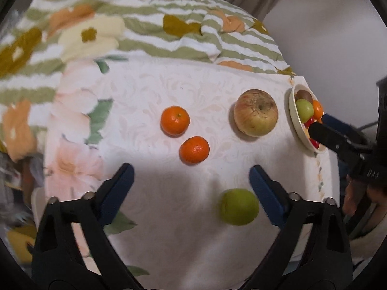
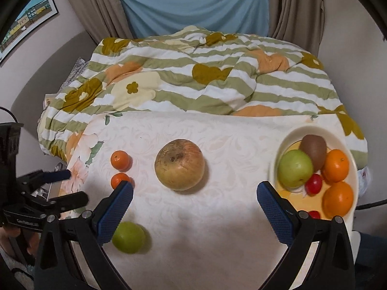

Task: Organize fruits
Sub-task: 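Grasp a small tangerine with the left tool while the right tool grasps the large apple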

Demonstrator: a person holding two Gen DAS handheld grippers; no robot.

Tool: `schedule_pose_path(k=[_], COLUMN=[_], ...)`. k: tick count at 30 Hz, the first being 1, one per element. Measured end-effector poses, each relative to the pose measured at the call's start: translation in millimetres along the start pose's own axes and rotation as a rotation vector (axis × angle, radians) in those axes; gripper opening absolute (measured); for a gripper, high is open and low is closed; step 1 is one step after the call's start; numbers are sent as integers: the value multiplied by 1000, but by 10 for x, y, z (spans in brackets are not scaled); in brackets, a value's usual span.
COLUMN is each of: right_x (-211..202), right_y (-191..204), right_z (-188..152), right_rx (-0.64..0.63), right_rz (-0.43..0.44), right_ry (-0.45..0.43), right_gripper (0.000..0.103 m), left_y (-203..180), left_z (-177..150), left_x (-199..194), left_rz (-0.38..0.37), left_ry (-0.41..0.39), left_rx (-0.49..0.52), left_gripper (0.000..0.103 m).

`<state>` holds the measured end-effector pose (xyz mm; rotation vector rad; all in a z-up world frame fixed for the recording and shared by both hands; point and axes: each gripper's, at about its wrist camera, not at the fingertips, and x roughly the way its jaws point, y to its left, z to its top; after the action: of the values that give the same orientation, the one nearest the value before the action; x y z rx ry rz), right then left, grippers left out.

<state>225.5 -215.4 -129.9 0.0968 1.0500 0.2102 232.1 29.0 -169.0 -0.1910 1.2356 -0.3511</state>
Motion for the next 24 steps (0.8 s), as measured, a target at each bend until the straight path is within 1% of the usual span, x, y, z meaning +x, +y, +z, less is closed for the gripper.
schedule_pose_path(k=[1, 3, 5, 6, 8, 10, 12, 14, 15, 20, 22, 24], right_x=[31, 110, 190, 239, 305, 391, 455, 510, 529, 624, 659, 677], right_y=[13, 38, 58, 67, 75, 81, 85, 92, 94, 100, 110, 121], right_z=[8, 32, 53, 65, 76, 91, 102, 111, 116, 110, 104, 102], right_rx=[2, 5, 5, 4, 2, -4, -11, -17, -20, -39, -48, -54], right_rz=[0, -1, 1, 4, 7, 15, 19, 24, 24, 25, 30, 33], right_ry=[3, 12, 21, 27, 36, 52, 61, 70, 72, 77, 83, 85], right_gripper=[102, 102, 102, 102, 102, 102, 102, 102, 102, 102, 102, 102], left_y=[29, 51, 49, 51, 53, 56, 66, 68, 67, 4, -26, -34], left_z=[12, 25, 30, 35, 40, 47, 52, 48, 44, 37, 43, 40], left_x=[64, 163, 261, 287, 367, 465, 522, 553, 568, 607, 624, 630], left_rz=[-11, -19, -28, -34, -40, -45, -57, -57, -58, -44, -28, -15], left_ry=[9, 22, 28, 31, 39, 54, 55, 51, 48, 21, 14, 9], left_rx=[-18, -35, -46, -51, -66, -85, -106, -117, -122, -133, -126, -123], left_gripper=[94, 93, 89, 84, 80, 72, 71, 68, 63, 61, 52, 50])
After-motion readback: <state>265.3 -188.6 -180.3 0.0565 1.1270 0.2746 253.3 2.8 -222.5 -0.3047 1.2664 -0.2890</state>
